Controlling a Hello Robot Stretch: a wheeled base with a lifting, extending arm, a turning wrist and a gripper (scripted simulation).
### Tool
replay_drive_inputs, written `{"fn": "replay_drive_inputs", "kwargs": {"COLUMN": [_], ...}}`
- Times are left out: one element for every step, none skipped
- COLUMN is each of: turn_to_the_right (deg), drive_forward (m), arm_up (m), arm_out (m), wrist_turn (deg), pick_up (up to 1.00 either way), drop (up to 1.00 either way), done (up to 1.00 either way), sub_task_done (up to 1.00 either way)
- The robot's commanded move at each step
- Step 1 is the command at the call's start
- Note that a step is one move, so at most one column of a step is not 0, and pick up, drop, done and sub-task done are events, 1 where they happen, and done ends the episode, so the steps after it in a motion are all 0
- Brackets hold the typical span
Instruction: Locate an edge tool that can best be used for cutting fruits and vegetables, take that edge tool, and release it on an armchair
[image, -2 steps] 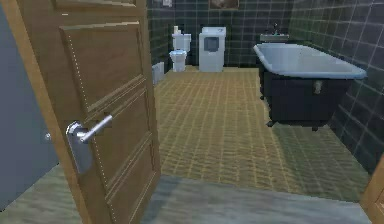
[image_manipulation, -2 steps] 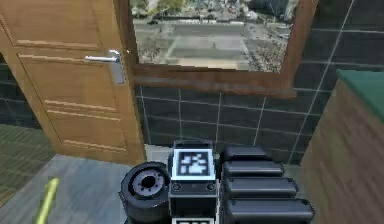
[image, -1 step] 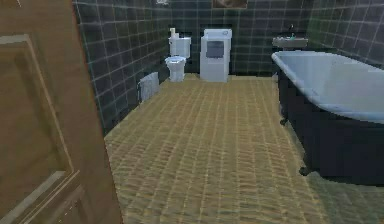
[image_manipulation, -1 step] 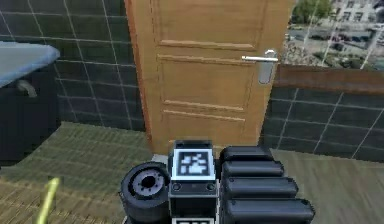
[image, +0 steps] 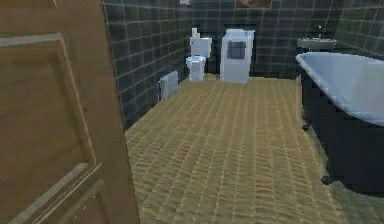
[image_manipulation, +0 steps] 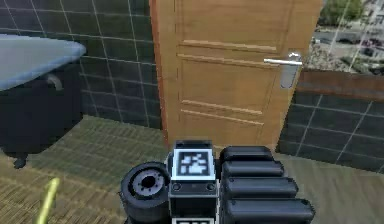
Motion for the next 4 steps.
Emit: {"fn": "replay_drive_inputs", "kwargs": {"turn_to_the_right": [0.0,-45.0,-6.0,0.0], "drive_forward": [0.95,0.00,0.00,1.00], "arm_up": [0.00,0.00,0.00,0.00], "arm_out": [0.00,0.00,0.00,0.00], "wrist_turn": [0.0,0.0,0.0,0.0], "pick_up": [0.00,0.00,0.00,0.00], "drop": [0.00,0.00,0.00,0.00], "done": [0.00,0.00,0.00,0.00], "sub_task_done": [0.00,0.00,0.00,0.00]}}
